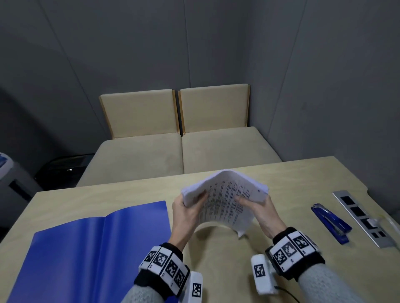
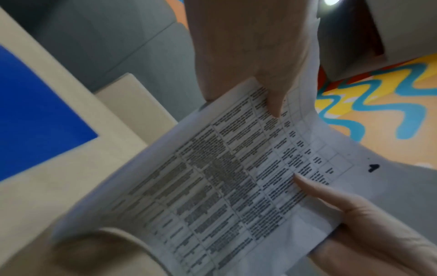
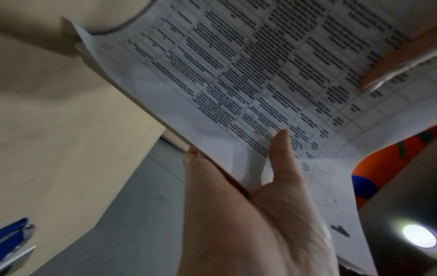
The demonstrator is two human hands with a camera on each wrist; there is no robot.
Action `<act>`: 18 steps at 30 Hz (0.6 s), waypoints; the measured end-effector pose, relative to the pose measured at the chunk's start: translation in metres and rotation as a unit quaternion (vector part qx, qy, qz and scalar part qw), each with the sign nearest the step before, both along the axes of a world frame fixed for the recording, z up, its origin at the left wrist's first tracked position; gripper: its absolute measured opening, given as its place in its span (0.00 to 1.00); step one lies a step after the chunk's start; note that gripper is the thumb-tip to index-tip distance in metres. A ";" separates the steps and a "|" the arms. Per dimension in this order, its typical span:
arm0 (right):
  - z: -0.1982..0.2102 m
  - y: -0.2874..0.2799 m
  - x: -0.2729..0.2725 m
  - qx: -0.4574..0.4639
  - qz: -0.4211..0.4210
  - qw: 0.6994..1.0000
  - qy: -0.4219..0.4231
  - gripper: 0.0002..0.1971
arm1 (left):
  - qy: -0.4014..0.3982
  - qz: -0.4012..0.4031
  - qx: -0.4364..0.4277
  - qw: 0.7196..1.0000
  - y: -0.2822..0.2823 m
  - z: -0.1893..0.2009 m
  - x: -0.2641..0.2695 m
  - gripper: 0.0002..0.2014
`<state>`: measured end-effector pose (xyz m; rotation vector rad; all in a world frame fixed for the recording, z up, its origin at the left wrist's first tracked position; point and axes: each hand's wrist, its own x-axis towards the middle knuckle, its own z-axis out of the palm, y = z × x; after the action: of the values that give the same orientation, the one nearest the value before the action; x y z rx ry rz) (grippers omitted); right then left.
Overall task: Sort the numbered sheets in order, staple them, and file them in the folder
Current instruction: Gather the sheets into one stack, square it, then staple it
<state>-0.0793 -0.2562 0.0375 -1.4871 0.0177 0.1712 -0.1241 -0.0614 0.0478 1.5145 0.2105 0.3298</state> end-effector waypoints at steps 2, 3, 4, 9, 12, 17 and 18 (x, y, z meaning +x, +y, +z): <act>-0.011 0.003 -0.001 -0.016 0.012 1.000 0.015 0.12 | 0.025 -0.005 -0.012 1.000 0.003 -0.012 -0.002 0.06; -0.017 0.005 -0.002 -0.014 0.016 0.999 0.025 0.11 | 0.034 -0.012 -0.027 0.999 0.004 -0.016 -0.002 0.06; -0.020 0.006 -0.002 -0.014 0.016 0.999 0.035 0.10 | 0.040 -0.020 -0.037 0.998 0.005 -0.018 -0.001 0.07; -0.021 0.007 0.001 0.023 0.002 0.998 0.058 0.12 | 0.054 -0.069 -0.050 0.995 0.013 -0.025 0.005 0.08; -0.029 0.008 0.000 0.013 0.012 0.998 0.057 0.14 | 0.071 -0.064 -0.035 0.995 0.015 -0.035 0.007 0.08; -0.033 0.008 0.009 -0.033 -0.017 0.997 0.070 0.07 | 0.104 -0.089 -0.016 0.990 0.023 -0.038 0.015 0.08; -0.032 0.006 0.013 -0.048 -0.016 0.997 0.066 0.07 | 0.119 -0.105 -0.020 0.987 0.026 -0.038 0.018 0.10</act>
<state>-0.0667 -0.2506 0.0057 -1.5687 0.1587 0.2451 -0.1059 -0.0349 0.0096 1.5198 0.2419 -0.0245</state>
